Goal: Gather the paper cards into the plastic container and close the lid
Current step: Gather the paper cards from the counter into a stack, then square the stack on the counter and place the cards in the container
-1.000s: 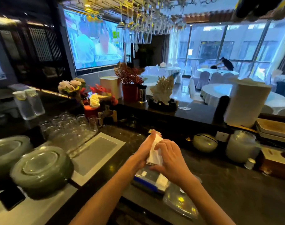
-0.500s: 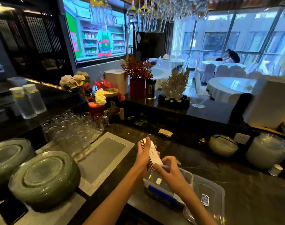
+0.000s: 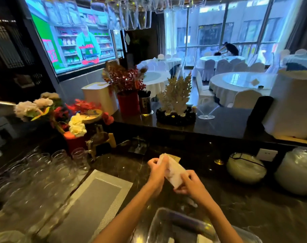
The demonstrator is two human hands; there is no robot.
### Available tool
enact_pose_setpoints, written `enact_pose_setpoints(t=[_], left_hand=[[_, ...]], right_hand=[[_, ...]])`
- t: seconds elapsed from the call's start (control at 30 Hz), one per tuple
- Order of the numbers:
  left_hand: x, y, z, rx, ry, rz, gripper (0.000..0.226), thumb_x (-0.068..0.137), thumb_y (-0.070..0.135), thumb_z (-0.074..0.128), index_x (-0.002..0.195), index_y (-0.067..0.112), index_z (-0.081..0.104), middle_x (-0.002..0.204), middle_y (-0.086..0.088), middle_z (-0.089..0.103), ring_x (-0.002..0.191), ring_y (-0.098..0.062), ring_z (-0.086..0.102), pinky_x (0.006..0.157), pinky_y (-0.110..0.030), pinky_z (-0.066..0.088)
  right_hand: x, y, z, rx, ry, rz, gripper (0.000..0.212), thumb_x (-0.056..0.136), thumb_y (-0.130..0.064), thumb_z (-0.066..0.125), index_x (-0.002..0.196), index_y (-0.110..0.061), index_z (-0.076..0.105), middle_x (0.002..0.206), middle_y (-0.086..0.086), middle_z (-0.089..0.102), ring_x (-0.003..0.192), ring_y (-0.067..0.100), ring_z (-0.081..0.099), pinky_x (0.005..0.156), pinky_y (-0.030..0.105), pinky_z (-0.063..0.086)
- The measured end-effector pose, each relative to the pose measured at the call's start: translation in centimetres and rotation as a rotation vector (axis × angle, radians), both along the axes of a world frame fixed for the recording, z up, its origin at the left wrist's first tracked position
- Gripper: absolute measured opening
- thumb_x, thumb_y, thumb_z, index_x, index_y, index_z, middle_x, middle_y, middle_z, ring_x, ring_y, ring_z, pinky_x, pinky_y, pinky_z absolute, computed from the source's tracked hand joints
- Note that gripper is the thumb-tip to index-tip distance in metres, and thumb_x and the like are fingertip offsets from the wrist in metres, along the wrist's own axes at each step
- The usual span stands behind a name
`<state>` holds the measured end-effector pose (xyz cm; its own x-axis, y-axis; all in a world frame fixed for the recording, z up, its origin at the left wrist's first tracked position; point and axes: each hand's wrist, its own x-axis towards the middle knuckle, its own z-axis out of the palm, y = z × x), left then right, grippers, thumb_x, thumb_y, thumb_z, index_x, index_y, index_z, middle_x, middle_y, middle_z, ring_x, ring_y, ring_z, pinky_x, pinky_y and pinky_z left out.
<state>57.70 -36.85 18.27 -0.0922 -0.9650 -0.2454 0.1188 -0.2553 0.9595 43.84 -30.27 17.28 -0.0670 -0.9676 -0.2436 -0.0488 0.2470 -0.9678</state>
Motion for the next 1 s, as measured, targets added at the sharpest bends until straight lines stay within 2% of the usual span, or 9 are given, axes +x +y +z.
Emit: enact_pose_setpoints(t=[0.07, 0.13, 0.27, 0.43, 0.63, 0.8, 0.87, 0.93, 1.0], left_hand=[[-1.6, -3.8, -0.9, 0.032, -0.076, 0.04, 0.038, 0.097, 0.034, 0.055, 0.124, 0.026, 0.028, 0.117, -0.014, 0.056, 0.099, -0.025, 0.067, 0.076, -0.036, 0.063], [-3.4, -7.4, -1.8, 0.068, -0.091, 0.096, 0.038, 0.098, 0.03, 0.054, 0.128, 0.026, 0.03, 0.118, -0.014, 0.055, 0.097, -0.026, 0.067, 0.073, -0.036, 0.063], [-7.1, -14.2, -4.8, 0.148, -0.23, 0.172, 0.037, 0.101, 0.034, 0.046, 0.135, 0.025, 0.038, 0.134, -0.016, 0.043, 0.105, -0.027, 0.061, 0.086, -0.041, 0.059], [-9.1, -23.2, -11.1, 0.212, -0.487, 0.002, 0.039, 0.101, 0.025, 0.046, 0.137, 0.009, 0.045, 0.138, -0.019, 0.046, 0.118, -0.034, 0.054, 0.102, -0.046, 0.049], [-8.1, -31.6, -19.0, 0.232, -1.106, -0.262, 0.051, 0.098, 0.044, 0.045, 0.139, 0.012, 0.047, 0.144, -0.021, 0.045, 0.134, -0.038, 0.041, 0.109, -0.038, 0.033], [-8.0, -34.4, -22.2, 0.209, -1.023, -0.304, 0.05, 0.094, 0.033, 0.059, 0.136, 0.008, 0.047, 0.139, -0.022, 0.051, 0.129, -0.039, 0.048, 0.108, -0.044, 0.041], [-7.7, -34.5, -22.4, 0.215, -0.894, -0.258, 0.065, 0.087, 0.026, 0.07, 0.141, 0.012, 0.037, 0.139, -0.02, 0.048, 0.127, -0.039, 0.049, 0.107, -0.046, 0.042], [-7.4, -34.7, -22.4, 0.287, -0.751, -0.214, 0.073, 0.083, 0.019, 0.076, 0.142, 0.012, 0.034, 0.137, -0.019, 0.05, 0.118, -0.031, 0.054, 0.097, -0.042, 0.048], [-7.3, -35.1, -22.3, 0.399, -0.603, -0.193, 0.058, 0.081, 0.014, 0.078, 0.129, 0.011, 0.046, 0.127, -0.015, 0.059, 0.098, -0.02, 0.058, 0.083, -0.037, 0.048]], right_hand=[[-1.1, -3.5, -0.9, -0.017, 0.044, -0.101, 0.009, 0.1, -0.036, 0.047, 0.106, -0.029, 0.051, 0.111, 0.002, 0.063, 0.095, 0.017, 0.069, 0.064, 0.025, 0.06], [-1.9, -7.1, -1.7, -0.023, 0.055, -0.153, 0.021, 0.1, -0.039, 0.047, 0.116, -0.026, 0.051, 0.114, 0.0, 0.062, 0.1, 0.017, 0.067, 0.067, 0.027, 0.062], [-3.8, -14.7, -3.8, 0.026, 0.051, -0.253, 0.029, 0.099, -0.031, 0.054, 0.125, -0.018, 0.051, 0.116, 0.005, 0.063, 0.103, 0.019, 0.066, 0.082, 0.039, 0.061], [-7.8, -24.3, -9.9, 0.141, 0.179, -0.349, 0.04, 0.098, -0.024, 0.056, 0.135, -0.009, 0.052, 0.124, 0.013, 0.065, 0.112, 0.026, 0.064, 0.095, 0.044, 0.055], [-9.0, -33.0, -18.5, 0.318, 0.351, -0.211, 0.041, 0.097, -0.029, 0.055, 0.133, -0.009, 0.059, 0.129, 0.013, 0.065, 0.118, 0.03, 0.062, 0.098, 0.04, 0.051], [-8.1, -34.8, -23.2, 0.386, 0.435, -0.24, 0.037, 0.096, -0.032, 0.054, 0.125, -0.01, 0.063, 0.125, 0.015, 0.067, 0.116, 0.033, 0.063, 0.094, 0.039, 0.053], [-7.9, -35.1, -23.9, 0.39, 0.471, -0.26, 0.039, 0.096, -0.035, 0.054, 0.125, -0.012, 0.063, 0.125, 0.015, 0.066, 0.116, 0.034, 0.062, 0.094, 0.039, 0.051], [-7.8, -35.2, -24.3, 0.396, 0.46, -0.264, 0.038, 0.096, -0.035, 0.054, 0.124, -0.012, 0.064, 0.125, 0.014, 0.067, 0.117, 0.034, 0.062, 0.093, 0.036, 0.05], [-8.1, -35.4, -24.5, 0.399, 0.419, -0.268, 0.035, 0.095, -0.032, 0.056, 0.123, -0.013, 0.065, 0.126, 0.012, 0.067, 0.117, 0.033, 0.061, 0.092, 0.035, 0.049]])
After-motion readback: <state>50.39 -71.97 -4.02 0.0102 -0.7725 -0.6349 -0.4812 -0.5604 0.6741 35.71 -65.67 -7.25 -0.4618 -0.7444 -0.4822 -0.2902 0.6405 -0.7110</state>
